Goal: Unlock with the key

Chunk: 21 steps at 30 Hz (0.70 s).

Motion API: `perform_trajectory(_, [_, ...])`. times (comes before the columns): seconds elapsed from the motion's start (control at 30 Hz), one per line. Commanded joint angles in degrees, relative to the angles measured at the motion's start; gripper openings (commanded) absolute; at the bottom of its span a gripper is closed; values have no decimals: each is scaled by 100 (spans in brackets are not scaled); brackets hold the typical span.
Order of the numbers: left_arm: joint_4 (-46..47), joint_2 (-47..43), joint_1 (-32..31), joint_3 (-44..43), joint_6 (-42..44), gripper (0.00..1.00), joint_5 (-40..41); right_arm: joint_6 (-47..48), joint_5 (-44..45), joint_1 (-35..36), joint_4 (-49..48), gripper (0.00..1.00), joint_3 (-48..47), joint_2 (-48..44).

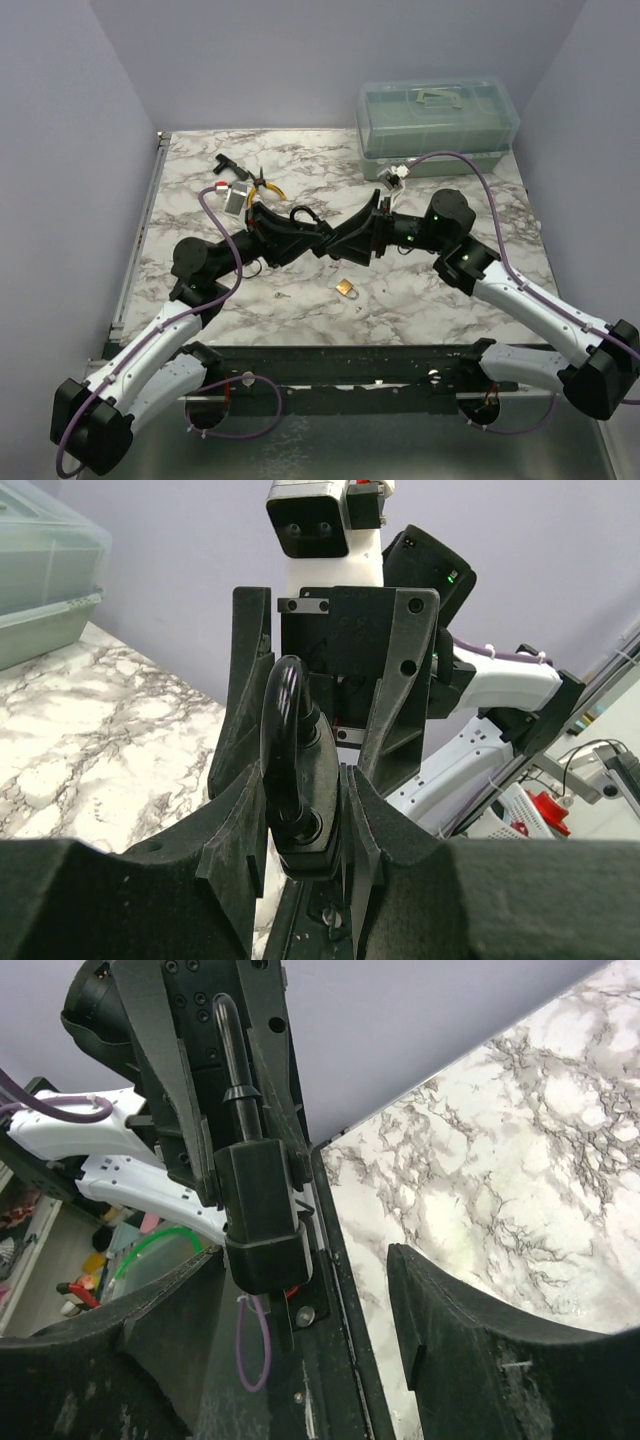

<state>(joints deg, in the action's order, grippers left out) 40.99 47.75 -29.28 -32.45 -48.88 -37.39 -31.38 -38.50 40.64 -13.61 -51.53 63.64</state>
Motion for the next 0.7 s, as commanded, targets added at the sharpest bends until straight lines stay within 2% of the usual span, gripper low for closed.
perform_trajectory(0.0, [546, -49, -8, 35, -103, 0, 267, 17, -272, 6, -329, 70, -195, 139])
perform_trajectory(0.33, [765, 136, -12, 104, -188, 0, 254, -133, -491, 14, -641, 53, -182, 374])
perform_trajectory(0.53, [904, 224, -9, 142, -247, 0, 258, -284, -679, 18, -863, 48, -144, 488])
perform_trajectory(0.67, [944, 227, -8, 179, -254, 0, 258, -323, -706, 19, -923, 36, -129, 545])
